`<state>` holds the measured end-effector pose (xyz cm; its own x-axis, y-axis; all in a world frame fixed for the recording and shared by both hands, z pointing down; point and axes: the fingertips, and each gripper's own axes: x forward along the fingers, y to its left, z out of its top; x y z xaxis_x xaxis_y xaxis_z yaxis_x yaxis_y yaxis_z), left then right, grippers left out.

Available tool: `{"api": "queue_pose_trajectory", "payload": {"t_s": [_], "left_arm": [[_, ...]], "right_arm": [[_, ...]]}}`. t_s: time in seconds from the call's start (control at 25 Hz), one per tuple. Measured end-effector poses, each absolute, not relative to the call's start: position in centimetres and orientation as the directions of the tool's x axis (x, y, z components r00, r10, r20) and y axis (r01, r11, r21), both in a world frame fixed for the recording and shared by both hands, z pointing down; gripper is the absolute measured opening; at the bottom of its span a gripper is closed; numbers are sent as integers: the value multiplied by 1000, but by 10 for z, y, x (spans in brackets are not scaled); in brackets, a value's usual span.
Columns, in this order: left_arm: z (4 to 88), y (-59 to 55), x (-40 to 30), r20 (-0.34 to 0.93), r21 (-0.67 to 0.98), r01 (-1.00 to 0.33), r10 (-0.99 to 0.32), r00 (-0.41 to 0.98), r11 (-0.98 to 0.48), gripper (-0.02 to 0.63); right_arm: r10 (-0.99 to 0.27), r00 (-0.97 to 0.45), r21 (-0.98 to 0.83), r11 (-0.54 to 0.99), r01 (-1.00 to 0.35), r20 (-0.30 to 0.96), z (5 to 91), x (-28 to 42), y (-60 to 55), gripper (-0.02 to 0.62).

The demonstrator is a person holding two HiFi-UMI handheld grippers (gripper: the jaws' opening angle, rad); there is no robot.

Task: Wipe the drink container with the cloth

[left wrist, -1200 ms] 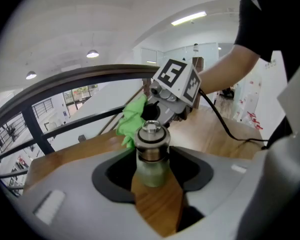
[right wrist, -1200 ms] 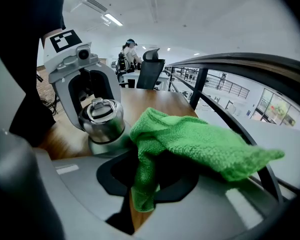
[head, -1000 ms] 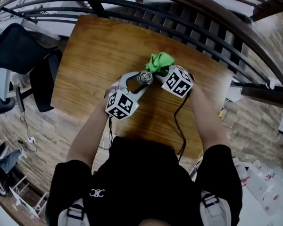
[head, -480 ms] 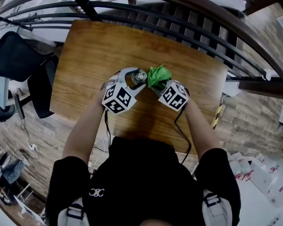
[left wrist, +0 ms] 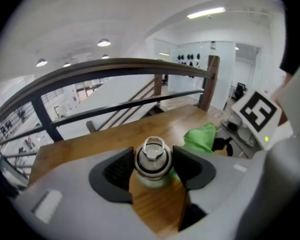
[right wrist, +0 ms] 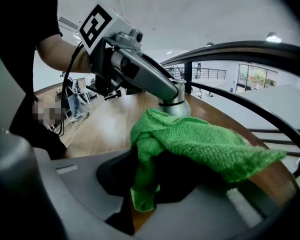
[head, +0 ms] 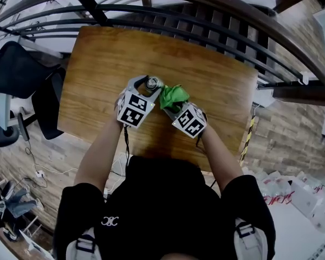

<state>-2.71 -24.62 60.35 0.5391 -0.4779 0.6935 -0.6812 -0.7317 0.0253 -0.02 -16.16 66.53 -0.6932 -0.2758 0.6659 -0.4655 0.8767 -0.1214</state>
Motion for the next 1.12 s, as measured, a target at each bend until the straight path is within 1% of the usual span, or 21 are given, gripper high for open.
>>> {"api": "queue_pose_trajectory", "payload": {"t_s": [0.08, 0.16, 0.44, 0.64, 0.88, 1.0, 1.12], "left_arm": [[606, -249, -37, 698, 85, -755, -501, 511, -651, 295], [611, -249, -46, 701, 150, -800, -508, 501, -581, 295], [618, -246, -75, 711, 383, -871, -505, 490, -307, 295], [624, -240, -93, 710, 491, -861, -513, 482, -131, 293], [632, -230, -93, 690, 618, -785, -509, 515, 43, 291], [635, -224, -90, 683, 643, -762, -505, 528, 74, 290], [637, -221, -89, 686, 643, -761, -505, 524, 84, 290]], "right_arm": [[-295, -694, -128, 864, -488, 657, 666, -3, -158, 67], [-310, -686, -132, 850, -510, 658, 671, -5, -156, 67], [-398, -651, -101, 802, -589, 646, 679, -10, -171, 67], [-407, -639, -73, 806, -588, 653, 675, -17, -174, 66], [-319, -684, -90, 866, -491, 656, 682, -49, -147, 67], [-318, -693, -96, 868, -487, 647, 685, -55, -153, 67], [-344, -664, -99, 840, -533, 664, 695, -45, -171, 67]]}}
